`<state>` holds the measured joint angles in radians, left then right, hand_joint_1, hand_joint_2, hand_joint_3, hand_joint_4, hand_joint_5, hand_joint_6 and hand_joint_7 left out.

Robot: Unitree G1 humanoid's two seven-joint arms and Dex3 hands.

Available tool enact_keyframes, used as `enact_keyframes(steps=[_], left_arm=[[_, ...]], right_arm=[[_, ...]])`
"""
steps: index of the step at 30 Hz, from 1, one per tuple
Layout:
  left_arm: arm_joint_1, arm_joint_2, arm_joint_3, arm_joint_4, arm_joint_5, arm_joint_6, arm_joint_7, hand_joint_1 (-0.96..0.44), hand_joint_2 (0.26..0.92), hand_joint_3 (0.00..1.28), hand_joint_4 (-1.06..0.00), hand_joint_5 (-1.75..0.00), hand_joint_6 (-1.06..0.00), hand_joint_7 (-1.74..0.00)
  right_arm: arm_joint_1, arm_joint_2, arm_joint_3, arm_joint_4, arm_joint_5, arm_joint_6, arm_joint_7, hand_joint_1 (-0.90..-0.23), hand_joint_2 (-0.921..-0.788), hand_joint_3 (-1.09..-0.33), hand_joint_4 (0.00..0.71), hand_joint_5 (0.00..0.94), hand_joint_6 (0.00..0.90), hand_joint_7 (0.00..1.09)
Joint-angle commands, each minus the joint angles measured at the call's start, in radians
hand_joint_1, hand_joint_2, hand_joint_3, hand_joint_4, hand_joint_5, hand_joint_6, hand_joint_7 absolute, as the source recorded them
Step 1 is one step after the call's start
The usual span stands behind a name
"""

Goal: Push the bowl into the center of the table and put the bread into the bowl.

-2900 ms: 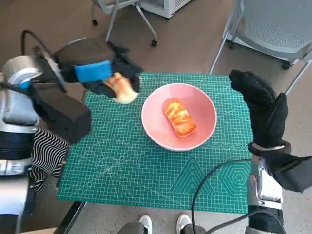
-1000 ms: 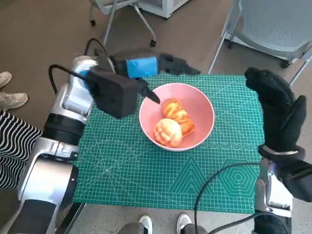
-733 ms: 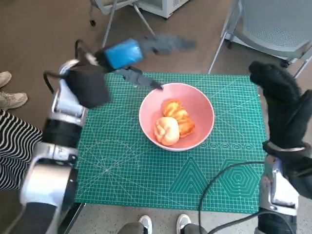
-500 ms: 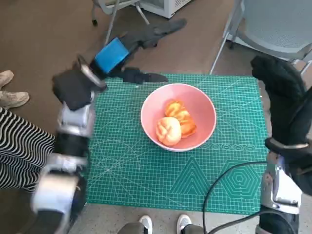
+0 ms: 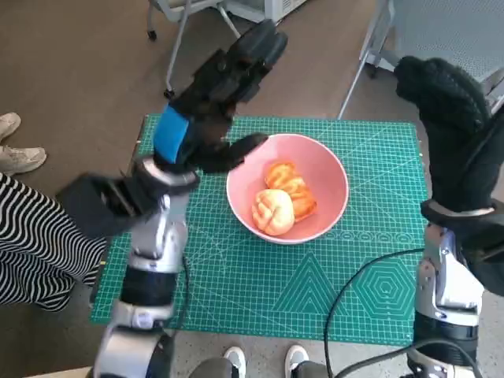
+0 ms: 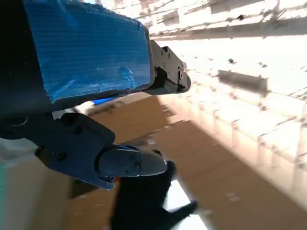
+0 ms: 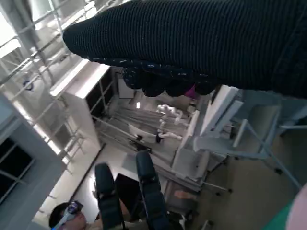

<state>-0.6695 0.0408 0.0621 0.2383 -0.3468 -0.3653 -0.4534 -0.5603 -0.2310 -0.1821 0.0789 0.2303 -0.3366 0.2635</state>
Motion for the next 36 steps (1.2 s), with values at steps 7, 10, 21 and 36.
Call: enact_keyframes(steps=[7, 10, 21, 36], left_arm=[[0.030, 0.001, 0.006, -0.019, 0.020, 0.053, 0.047, -0.67, 0.921, 0.48, -0.13, -0.01, -0.22, 0.00], [0.027, 0.007, 0.010, -0.017, 0.027, 0.052, 0.054, -0.67, 0.921, 0.48, -0.12, 0.00, -0.22, 0.00], [0.006, 0.016, 0.037, 0.055, 0.022, -0.018, 0.024, -0.66, 0.921, 0.46, -0.12, 0.00, -0.21, 0.00], [-0.015, 0.015, 0.065, 0.138, -0.002, -0.106, -0.054, -0.66, 0.921, 0.39, -0.12, 0.00, -0.20, 0.00]], right_arm=[[-0.006, 0.001, 0.015, 0.069, -0.017, -0.018, 0.003, -0.716, -0.921, -0.693, 0.197, 0.006, 0.113, 0.52], [-0.004, 0.001, 0.017, 0.072, -0.020, -0.020, -0.001, -0.718, -0.921, -0.694, 0.197, 0.006, 0.112, 0.52], [-0.001, 0.005, 0.015, 0.072, -0.014, -0.018, -0.008, -0.717, -0.921, -0.694, 0.198, 0.005, 0.111, 0.52], [0.023, 0.017, 0.017, 0.063, -0.017, -0.030, -0.021, -0.722, -0.921, -0.693, 0.198, 0.003, 0.111, 0.52]])
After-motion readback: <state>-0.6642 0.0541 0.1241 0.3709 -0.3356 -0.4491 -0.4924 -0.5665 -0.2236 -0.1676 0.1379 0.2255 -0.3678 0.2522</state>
